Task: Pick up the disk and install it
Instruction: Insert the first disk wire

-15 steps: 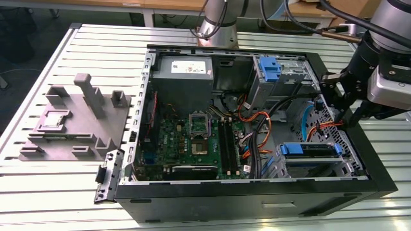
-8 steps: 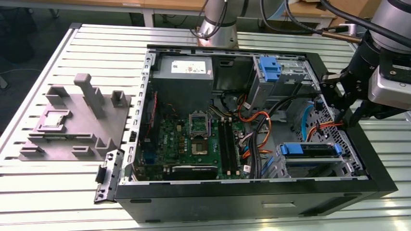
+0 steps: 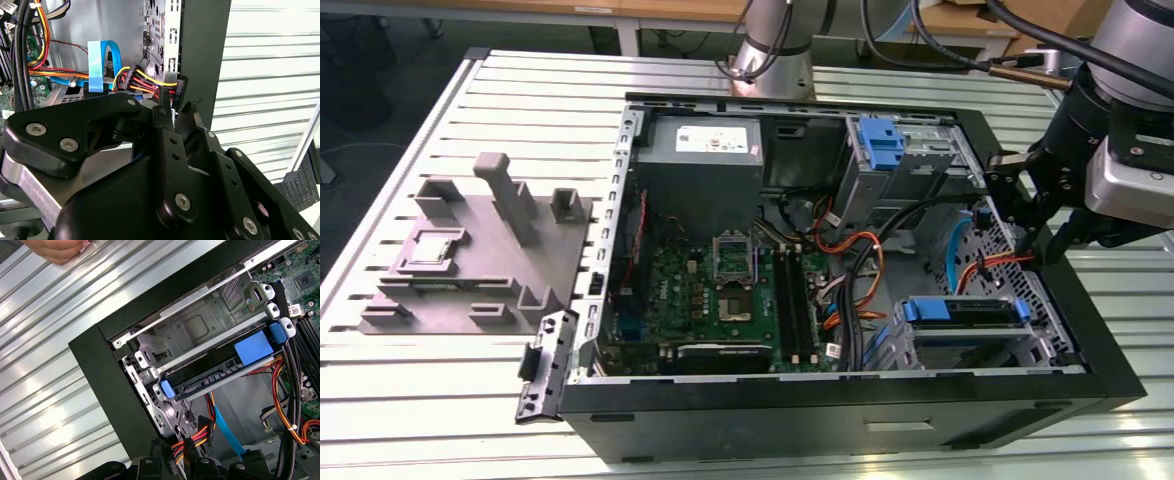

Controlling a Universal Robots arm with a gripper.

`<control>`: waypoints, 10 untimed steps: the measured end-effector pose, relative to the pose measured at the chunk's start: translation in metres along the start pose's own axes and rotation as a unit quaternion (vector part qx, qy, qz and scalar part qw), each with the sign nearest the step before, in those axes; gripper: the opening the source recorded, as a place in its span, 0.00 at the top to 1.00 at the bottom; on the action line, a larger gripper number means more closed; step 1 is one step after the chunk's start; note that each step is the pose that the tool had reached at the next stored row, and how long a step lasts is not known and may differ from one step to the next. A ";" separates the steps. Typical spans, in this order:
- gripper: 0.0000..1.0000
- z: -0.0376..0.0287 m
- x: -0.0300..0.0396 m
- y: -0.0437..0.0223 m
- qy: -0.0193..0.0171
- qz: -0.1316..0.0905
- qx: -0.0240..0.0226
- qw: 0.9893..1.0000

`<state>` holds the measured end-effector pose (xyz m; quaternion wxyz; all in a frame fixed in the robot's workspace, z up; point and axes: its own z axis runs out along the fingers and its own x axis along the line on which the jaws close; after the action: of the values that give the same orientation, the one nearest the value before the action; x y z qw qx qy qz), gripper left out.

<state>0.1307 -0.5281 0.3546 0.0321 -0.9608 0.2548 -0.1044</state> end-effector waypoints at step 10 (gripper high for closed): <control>0.69 0.0003 0.0008 -0.0005 -0.002 -0.032 0.007 0.999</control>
<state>0.1317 -0.5281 0.3545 0.0359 -0.9684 0.2234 -0.1048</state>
